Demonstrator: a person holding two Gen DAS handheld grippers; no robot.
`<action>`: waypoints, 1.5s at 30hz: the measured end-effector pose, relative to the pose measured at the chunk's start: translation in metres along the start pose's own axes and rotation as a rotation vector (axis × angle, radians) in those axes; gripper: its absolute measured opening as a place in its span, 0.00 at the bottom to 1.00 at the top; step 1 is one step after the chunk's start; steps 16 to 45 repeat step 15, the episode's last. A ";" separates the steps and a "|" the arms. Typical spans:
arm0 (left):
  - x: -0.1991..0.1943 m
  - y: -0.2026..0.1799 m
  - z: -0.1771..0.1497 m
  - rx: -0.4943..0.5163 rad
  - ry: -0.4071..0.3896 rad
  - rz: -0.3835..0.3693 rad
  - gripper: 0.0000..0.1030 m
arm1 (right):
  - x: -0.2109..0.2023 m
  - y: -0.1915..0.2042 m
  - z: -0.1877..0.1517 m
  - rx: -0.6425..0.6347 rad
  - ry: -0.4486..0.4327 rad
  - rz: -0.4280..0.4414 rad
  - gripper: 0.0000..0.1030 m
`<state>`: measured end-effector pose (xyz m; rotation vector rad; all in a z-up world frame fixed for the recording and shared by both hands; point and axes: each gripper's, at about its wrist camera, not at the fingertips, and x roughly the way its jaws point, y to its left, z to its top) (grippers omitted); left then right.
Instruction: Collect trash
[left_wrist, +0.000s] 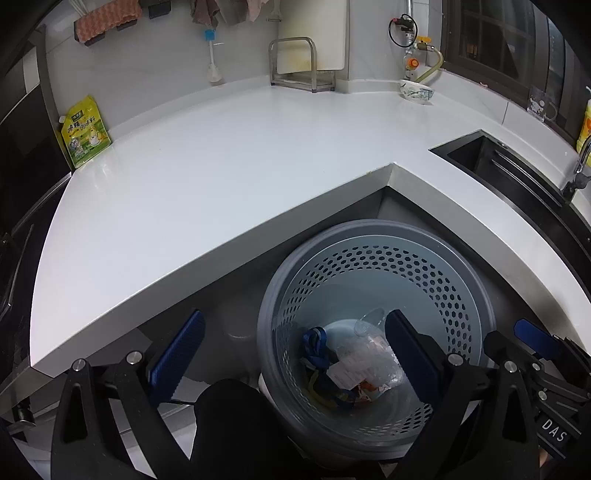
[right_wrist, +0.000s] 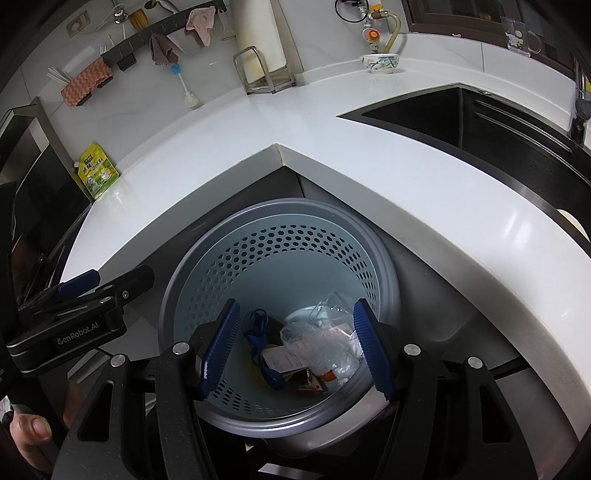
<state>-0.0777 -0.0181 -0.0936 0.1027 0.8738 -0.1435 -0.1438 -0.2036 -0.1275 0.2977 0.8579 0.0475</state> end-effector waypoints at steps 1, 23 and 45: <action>0.000 0.000 0.000 0.000 -0.001 -0.001 0.93 | 0.000 0.000 0.000 -0.001 0.000 0.000 0.59; -0.001 -0.002 0.001 0.005 0.002 0.000 0.93 | 0.001 0.001 -0.001 -0.005 0.001 0.000 0.59; -0.001 -0.002 0.001 0.005 0.002 0.000 0.93 | 0.001 0.001 -0.001 -0.005 0.001 0.000 0.59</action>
